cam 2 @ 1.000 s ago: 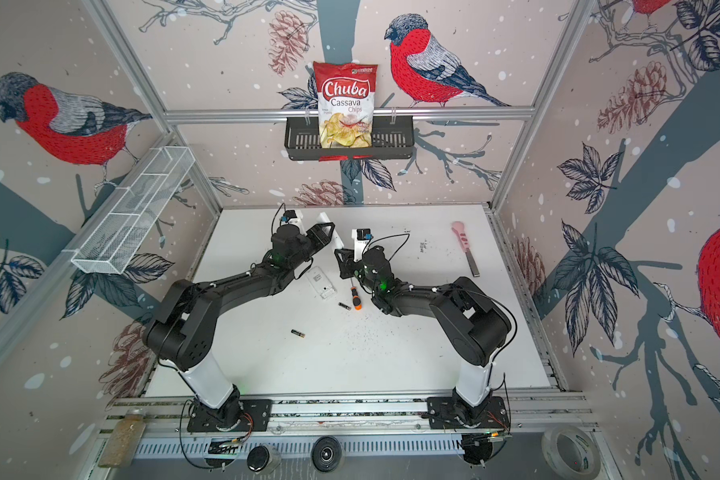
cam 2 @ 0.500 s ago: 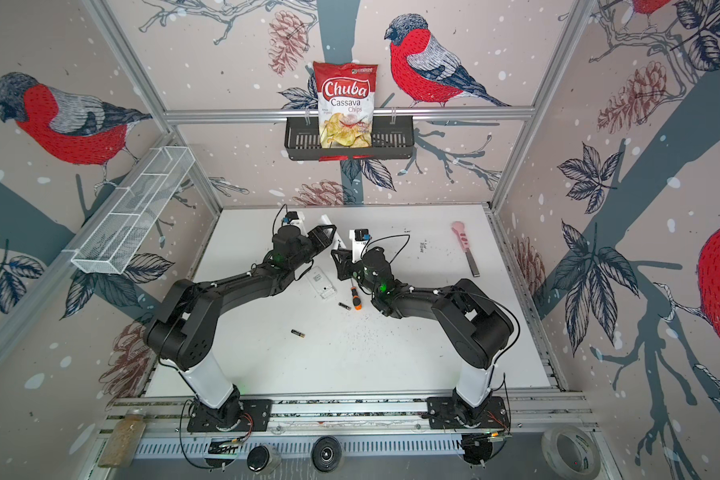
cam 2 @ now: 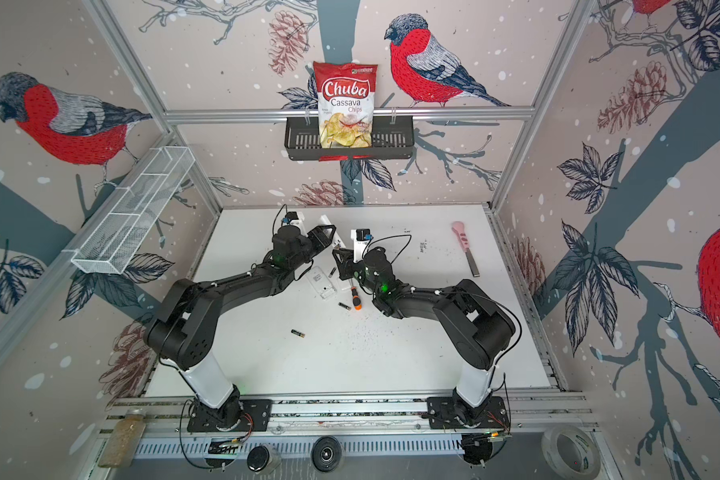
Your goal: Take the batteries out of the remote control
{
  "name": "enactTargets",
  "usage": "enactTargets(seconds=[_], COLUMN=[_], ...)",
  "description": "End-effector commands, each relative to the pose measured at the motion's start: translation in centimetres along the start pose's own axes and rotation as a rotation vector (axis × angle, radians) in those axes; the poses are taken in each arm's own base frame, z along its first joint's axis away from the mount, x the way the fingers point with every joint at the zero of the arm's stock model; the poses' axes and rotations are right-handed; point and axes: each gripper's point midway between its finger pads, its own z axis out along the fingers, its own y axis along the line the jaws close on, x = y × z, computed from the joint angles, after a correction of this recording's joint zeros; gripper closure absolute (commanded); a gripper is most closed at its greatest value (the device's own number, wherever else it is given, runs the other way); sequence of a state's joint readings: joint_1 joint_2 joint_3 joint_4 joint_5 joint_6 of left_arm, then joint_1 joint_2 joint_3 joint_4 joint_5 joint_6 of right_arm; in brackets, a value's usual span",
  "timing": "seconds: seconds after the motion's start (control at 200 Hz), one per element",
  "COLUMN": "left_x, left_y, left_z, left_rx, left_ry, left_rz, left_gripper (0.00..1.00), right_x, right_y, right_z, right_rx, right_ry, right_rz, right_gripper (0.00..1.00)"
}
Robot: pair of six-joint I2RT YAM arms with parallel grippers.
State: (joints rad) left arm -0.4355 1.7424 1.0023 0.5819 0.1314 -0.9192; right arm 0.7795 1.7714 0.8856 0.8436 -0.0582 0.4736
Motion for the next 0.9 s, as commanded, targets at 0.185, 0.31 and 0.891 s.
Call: enactTargets(seconds=[0.185,0.31,0.891], left_x=[-0.3,-0.3,2.7], left_y=[-0.4,-0.4,6.4], left_z=[0.1,0.1,3.6], left_rx=[0.022,0.021,-0.337], left_ry=[-0.008,-0.007,0.311], left_rz=[0.012,0.012,0.317], left_gripper=[0.63,0.63,0.61], right_x=[-1.4,-1.6,-3.4], right_y=[0.1,0.0,-10.9], right_z=[-0.6,-0.8,-8.2], right_rx=[-0.001,0.002,0.309], right_ry=[-0.040,-0.043,-0.022], right_rz=[-0.007,-0.008,0.067], right_gripper=[0.75,0.75,0.66])
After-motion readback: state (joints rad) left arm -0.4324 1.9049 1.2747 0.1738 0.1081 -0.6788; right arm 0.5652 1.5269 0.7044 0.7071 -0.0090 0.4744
